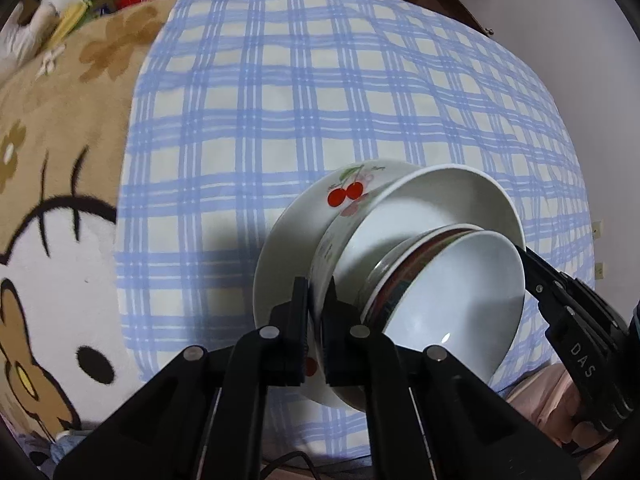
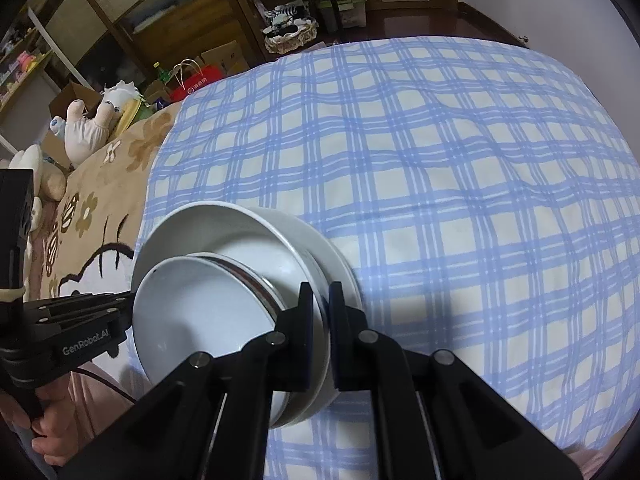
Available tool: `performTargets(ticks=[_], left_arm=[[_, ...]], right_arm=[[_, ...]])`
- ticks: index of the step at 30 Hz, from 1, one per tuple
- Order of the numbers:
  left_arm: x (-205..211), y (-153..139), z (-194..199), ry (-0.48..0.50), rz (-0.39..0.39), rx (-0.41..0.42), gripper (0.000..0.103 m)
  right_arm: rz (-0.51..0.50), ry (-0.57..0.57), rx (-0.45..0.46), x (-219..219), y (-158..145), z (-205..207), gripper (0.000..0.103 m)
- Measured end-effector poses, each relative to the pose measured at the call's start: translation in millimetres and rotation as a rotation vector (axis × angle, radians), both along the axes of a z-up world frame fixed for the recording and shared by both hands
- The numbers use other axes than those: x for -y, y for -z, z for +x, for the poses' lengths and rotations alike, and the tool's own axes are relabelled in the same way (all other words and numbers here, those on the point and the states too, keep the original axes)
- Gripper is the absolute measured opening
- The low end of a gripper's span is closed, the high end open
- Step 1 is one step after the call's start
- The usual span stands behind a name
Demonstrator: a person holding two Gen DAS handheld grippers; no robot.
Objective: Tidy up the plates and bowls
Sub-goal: 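Lift the bowl stack with both tools and carry it onto the cherry plates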
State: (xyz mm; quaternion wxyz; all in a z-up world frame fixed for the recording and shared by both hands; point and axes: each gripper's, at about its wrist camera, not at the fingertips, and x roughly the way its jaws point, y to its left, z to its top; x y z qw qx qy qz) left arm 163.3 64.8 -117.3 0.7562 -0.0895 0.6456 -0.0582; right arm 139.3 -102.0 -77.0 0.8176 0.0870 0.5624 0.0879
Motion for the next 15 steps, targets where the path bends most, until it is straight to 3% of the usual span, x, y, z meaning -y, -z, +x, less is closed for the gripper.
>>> performTargets(ticks=[10,15], left_arm=[[-6.2,5.9,1.5,-0.013,-0.025,0.011,0.004],[-3.8,2.4,-0.6,0.006,0.023,0.018,0.008]], right_arm=[[0.025,0.014,-0.001,-0.5,7.7,9.8,0.009],[0.048,0.010,-0.004,0.9,7.2,7.8,0.009]])
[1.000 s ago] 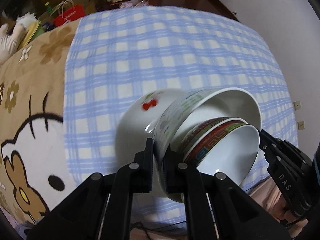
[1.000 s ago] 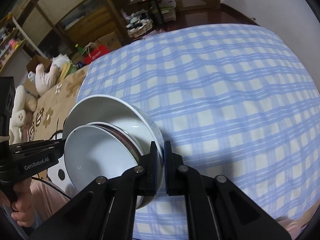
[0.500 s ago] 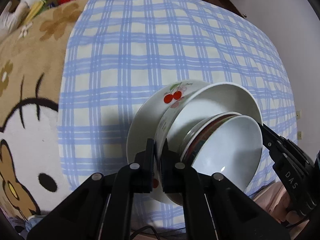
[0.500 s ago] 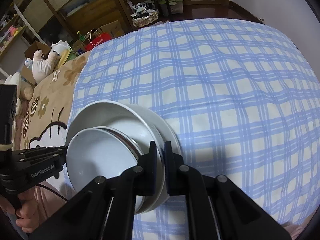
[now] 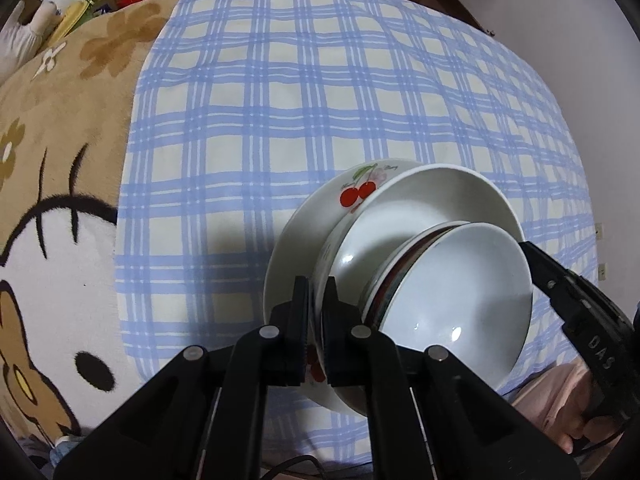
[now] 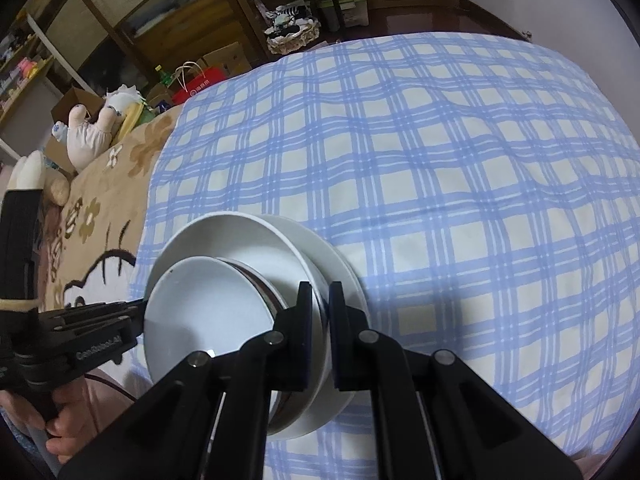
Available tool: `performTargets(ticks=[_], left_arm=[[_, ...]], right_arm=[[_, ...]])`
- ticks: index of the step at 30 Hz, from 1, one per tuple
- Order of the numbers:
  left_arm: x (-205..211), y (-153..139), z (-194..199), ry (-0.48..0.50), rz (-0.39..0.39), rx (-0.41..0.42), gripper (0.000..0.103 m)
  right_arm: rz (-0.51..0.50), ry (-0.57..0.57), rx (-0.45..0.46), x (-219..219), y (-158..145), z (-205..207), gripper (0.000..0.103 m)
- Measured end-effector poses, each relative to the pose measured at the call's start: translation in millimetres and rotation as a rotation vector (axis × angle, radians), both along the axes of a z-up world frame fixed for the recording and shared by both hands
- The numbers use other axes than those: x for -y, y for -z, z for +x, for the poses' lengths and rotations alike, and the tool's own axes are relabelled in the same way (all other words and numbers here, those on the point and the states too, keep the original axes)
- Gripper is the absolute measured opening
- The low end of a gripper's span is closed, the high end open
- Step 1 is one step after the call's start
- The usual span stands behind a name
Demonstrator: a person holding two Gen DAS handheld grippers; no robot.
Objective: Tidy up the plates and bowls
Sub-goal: 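Lift the bowl stack with both tools and carry it onto the cherry plates, then lower the bowl stack onto the plates, open both tools, and withdraw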
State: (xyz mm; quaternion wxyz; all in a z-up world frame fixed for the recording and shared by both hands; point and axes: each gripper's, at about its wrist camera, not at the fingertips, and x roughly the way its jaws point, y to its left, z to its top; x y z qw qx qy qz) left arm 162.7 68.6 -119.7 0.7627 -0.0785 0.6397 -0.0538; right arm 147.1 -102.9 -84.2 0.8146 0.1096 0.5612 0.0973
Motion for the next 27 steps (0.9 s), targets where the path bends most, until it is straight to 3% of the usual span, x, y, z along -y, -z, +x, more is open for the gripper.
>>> performTargets(ticks=[8,16,17,18,23,27], left_arm=[[5,-14,-5,0.013,0.068,0.043,0.017],[5,-80,-27,0.052,0.158,0.214,0.034],[3,-91,-31,0.056,0.170,0.239,0.040],[1,-102,-36,0.060,0.180,0.264,0.046],[-12,-168,-71,0.053,0.237,0.430,0.055],[-20,-205,-107,0.029,0.262,0.557,0.078]], right_arm=[[0.028,0.034,0.028,11,-13,-9,0.009],[0.011,0.074,0.088,37,-43,-27,0.009],[0.015,0.079,0.095,41,-47,-31,0.010],[0.018,0.084,0.103,45,-52,-34,0.014],[0.010,0.107,0.189,64,-84,-60,0.042],[0.010,0.138,0.262,80,-111,-84,0.061]])
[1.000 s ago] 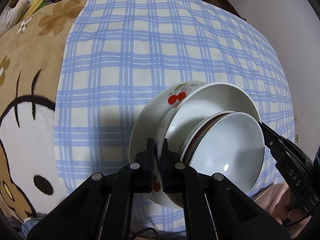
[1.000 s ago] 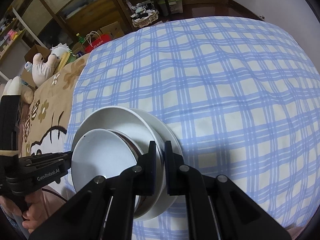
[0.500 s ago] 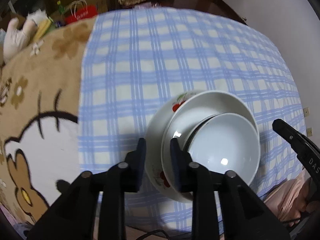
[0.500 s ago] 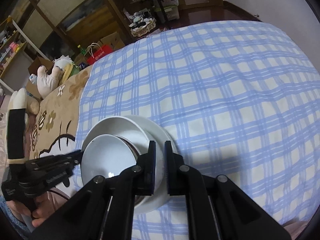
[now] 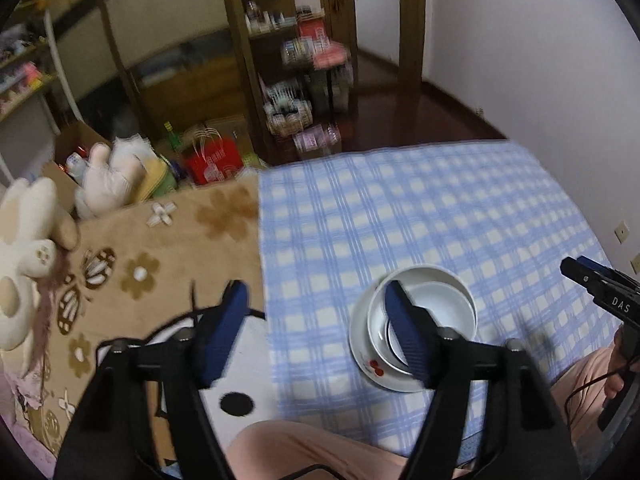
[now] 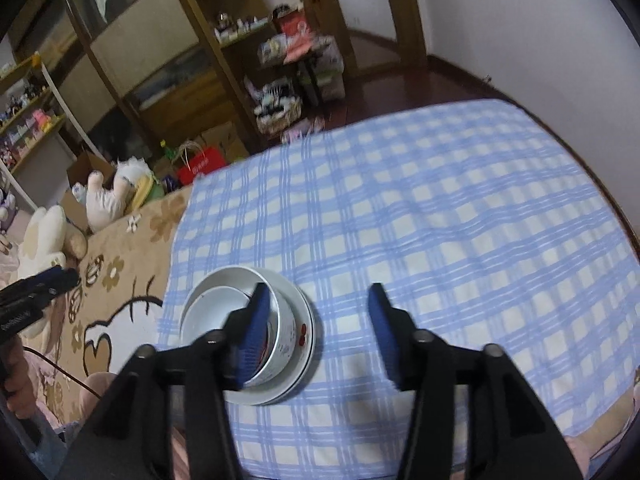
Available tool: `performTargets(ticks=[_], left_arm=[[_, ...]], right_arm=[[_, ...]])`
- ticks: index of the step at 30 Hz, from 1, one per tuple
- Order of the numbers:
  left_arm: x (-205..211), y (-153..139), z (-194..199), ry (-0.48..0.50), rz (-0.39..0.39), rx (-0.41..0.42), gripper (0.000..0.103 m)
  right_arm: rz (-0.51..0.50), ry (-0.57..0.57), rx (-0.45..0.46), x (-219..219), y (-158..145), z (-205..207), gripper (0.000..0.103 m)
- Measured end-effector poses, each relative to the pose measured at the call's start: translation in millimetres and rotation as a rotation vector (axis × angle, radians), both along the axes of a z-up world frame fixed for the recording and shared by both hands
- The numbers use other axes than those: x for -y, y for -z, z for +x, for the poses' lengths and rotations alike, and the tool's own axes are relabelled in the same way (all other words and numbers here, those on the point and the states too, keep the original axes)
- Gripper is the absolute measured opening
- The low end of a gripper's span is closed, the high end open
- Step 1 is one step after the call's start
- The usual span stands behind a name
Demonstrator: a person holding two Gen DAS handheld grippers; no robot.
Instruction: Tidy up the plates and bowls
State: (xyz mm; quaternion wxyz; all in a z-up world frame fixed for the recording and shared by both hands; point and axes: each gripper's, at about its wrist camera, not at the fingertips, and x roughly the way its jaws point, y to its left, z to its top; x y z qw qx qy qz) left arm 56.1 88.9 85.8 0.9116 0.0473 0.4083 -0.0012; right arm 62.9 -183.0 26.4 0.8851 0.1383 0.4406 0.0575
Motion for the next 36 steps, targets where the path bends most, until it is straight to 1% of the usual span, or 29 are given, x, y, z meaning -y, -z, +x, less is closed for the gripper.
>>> performTargets(ticks=[2,4,5,6,8,12,14,16,18,20,23,26,29,32,36], left_arm=[[-1,-12,-18,-0.011,0.003,0.057,0.083],[-1,-19,-38,-0.021,0.002,0.114,0.086],[0,-21,-47,-0.023,0.002,0.139,0.090],[1,-22,-56,-0.024,-0.001,0.174,0.092],[5,-23,-77,-0.018,-0.003,0.240,0.094],[15,-16,-103,0.024,-0.031,0.325,0.095],[21,-11,-114,0.029,-0.038,0.377,0.097],[27,-4,-124,0.017,-0.036,0.443,0.099],[31,2,-128,0.017,-0.051,0.475,0.099],[35,10,-130,0.030,-0.070,0.479,0.099],[39,23,-130,0.044,-0.083,0.476,0.099],[49,35,-128,0.058,-0.038,0.475,0.099],[56,44,-121,0.075,-0.024,0.443,0.099],[60,51,-113,0.076,-0.022,0.422,0.099],[65,61,-100,0.096,-0.018,0.375,0.099]], right_arm=[[0.001,0.010,0.027,5,-10,-10,0.064],[0.001,0.014,0.062,10,-22,-21,0.071],[-0.001,0.013,0.078,12,-27,-26,0.077],[-0.006,0.011,0.103,14,-34,-33,0.082],[-0.025,0.010,0.151,14,-44,-46,0.087],[-0.083,0.016,0.231,14,-58,-72,0.099],[-0.111,0.025,0.288,14,-64,-88,0.103],[-0.148,0.023,0.341,12,-68,-102,0.103],[-0.180,0.020,0.380,10,-70,-113,0.103],[-0.195,0.019,0.403,8,-70,-122,0.103],[-0.185,0.038,0.429,12,-66,-133,0.103],[-0.189,0.066,0.448,17,-59,-141,0.103],[-0.201,0.090,0.457,22,-52,-144,0.103],[-0.186,0.115,0.449,29,-42,-142,0.103],[-0.204,0.138,0.449,33,-29,-137,0.103]])
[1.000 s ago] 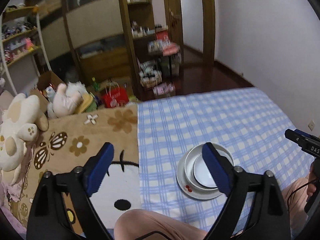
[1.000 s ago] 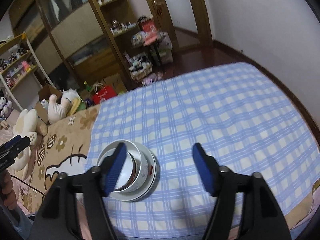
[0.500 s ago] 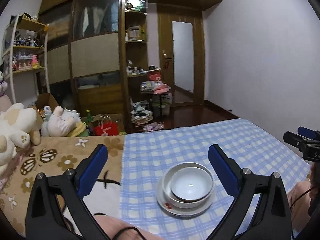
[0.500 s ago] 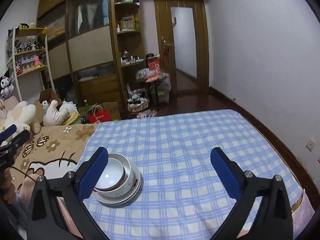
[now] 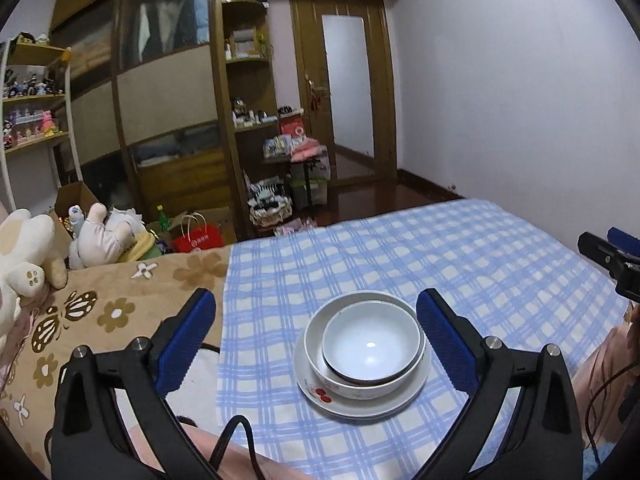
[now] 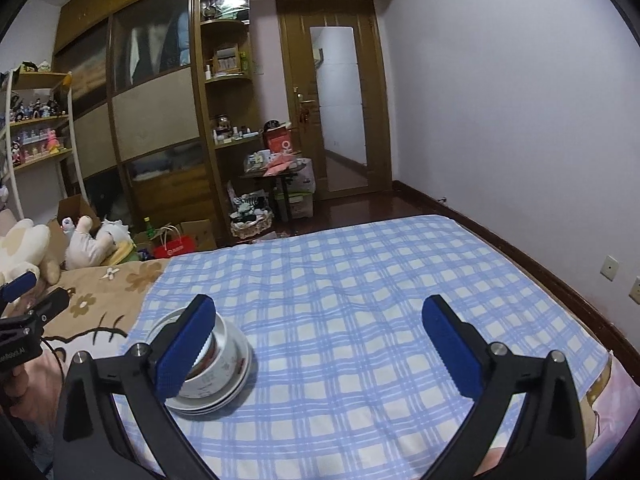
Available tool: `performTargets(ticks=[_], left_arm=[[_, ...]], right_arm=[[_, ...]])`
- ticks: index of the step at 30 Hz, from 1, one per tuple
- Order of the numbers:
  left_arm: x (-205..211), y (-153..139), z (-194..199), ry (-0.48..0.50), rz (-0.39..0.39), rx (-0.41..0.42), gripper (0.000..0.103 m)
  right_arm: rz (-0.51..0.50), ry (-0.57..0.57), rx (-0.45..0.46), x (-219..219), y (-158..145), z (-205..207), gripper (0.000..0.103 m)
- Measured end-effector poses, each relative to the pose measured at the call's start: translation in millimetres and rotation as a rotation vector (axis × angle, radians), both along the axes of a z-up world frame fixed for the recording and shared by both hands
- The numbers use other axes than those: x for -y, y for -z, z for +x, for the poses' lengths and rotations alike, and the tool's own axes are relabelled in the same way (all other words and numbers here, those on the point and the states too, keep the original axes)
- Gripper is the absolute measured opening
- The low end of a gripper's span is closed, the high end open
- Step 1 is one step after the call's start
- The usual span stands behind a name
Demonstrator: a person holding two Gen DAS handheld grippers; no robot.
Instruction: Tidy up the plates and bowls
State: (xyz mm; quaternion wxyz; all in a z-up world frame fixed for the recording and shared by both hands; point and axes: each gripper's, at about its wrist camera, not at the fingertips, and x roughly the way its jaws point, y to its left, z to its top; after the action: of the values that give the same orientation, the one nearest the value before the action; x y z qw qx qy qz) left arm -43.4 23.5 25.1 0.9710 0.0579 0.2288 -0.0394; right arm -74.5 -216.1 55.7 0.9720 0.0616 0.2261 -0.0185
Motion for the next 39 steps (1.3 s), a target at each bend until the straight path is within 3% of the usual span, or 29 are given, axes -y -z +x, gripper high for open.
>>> performTargets(ticks=[11,39], left_arm=[[17,16,25,0.036,0.019,-0.063,0.099],[20,26,34,0.009,0.042,-0.095,0.099]], right_arm=[[-0.037,0.049,-0.010,5,27,5,0.103],[-0.027,0.068,-0.004,10,33,8,0.103]])
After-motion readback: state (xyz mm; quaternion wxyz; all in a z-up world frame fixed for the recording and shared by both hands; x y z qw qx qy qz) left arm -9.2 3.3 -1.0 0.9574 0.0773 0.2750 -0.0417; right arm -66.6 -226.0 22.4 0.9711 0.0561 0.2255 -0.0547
